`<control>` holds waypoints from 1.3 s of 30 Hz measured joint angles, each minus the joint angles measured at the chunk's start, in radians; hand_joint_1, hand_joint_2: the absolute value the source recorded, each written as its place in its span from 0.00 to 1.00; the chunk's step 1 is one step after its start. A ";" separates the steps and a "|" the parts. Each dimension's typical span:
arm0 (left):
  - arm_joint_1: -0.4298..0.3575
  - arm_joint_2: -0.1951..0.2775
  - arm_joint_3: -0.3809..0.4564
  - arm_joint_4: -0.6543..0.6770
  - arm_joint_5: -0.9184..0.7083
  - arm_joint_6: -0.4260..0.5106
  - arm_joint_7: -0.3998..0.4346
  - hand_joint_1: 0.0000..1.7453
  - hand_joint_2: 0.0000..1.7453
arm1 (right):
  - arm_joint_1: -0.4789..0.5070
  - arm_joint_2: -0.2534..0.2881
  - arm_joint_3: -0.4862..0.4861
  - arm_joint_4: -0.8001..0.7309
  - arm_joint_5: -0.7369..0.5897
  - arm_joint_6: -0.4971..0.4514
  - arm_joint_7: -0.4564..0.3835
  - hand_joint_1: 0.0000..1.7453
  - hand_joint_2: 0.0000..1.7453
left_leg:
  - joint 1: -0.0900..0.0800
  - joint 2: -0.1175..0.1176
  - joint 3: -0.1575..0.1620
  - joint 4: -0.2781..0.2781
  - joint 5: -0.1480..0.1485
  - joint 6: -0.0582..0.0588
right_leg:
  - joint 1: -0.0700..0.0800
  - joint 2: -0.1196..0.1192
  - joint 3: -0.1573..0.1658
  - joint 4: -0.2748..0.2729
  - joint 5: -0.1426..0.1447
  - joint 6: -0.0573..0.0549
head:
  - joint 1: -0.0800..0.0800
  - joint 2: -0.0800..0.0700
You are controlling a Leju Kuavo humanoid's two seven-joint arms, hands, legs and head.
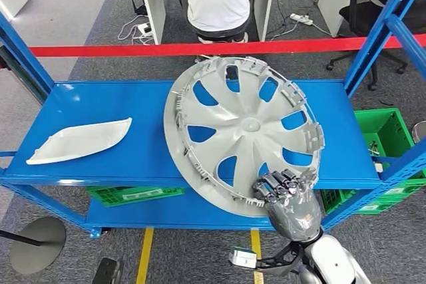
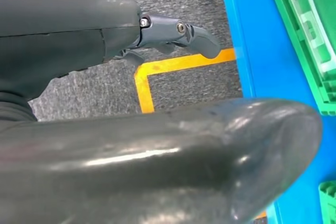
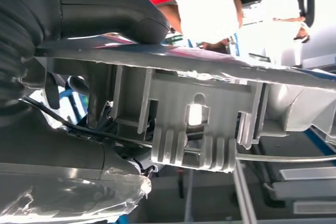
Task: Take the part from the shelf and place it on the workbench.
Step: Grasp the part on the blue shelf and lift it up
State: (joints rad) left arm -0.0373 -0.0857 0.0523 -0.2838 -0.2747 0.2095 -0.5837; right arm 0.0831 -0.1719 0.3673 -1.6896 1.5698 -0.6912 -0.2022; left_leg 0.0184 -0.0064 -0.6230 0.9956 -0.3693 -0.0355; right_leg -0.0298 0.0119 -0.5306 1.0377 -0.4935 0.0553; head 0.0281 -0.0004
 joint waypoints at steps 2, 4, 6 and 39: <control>0.001 0.000 0.000 0.000 -0.002 0.000 0.000 0.00 0.00 | 0.003 0.004 -0.006 -0.001 0.000 0.000 -0.001 1.00 1.00 | 0.002 0.002 -0.023 0.042 -0.043 -0.007 | 0.000 -0.003 -0.018 0.000 0.015 -0.024 | -0.002 0.000; 0.000 0.000 0.000 0.000 -0.004 0.000 0.000 0.00 0.00 | 0.004 0.009 -0.011 -0.002 0.000 0.000 -0.002 1.00 1.00 | 0.001 0.003 -0.068 0.165 -0.133 -0.011 | 0.004 -0.005 -0.042 -0.001 0.032 -0.040 | -0.002 0.000; 0.000 -0.001 0.000 0.000 -0.005 0.000 0.000 0.00 0.00 | 0.006 0.012 -0.015 -0.003 0.000 0.000 -0.002 1.00 1.00 | -0.001 0.003 -0.099 0.283 -0.187 -0.009 | 0.010 -0.007 -0.068 0.000 0.051 -0.046 | -0.002 0.000; -0.003 0.000 0.003 0.000 -0.007 0.004 -0.006 0.00 0.00 | 0.009 0.022 -0.008 0.010 0.000 0.000 0.067 1.00 1.00 | -0.012 0.004 -0.042 0.235 -0.134 -0.010 | 0.023 -0.009 -0.083 -0.030 0.081 -0.048 | -0.001 0.000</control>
State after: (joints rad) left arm -0.0408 -0.0860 0.0551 -0.2838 -0.2818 0.2132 -0.5894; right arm 0.0926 -0.1495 0.3593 -1.6798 1.5698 -0.6911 -0.1350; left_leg 0.0062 -0.0026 -0.6652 1.2304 -0.5034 -0.0460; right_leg -0.0066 0.0034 -0.6134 1.0081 -0.4126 0.0070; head 0.0268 -0.0004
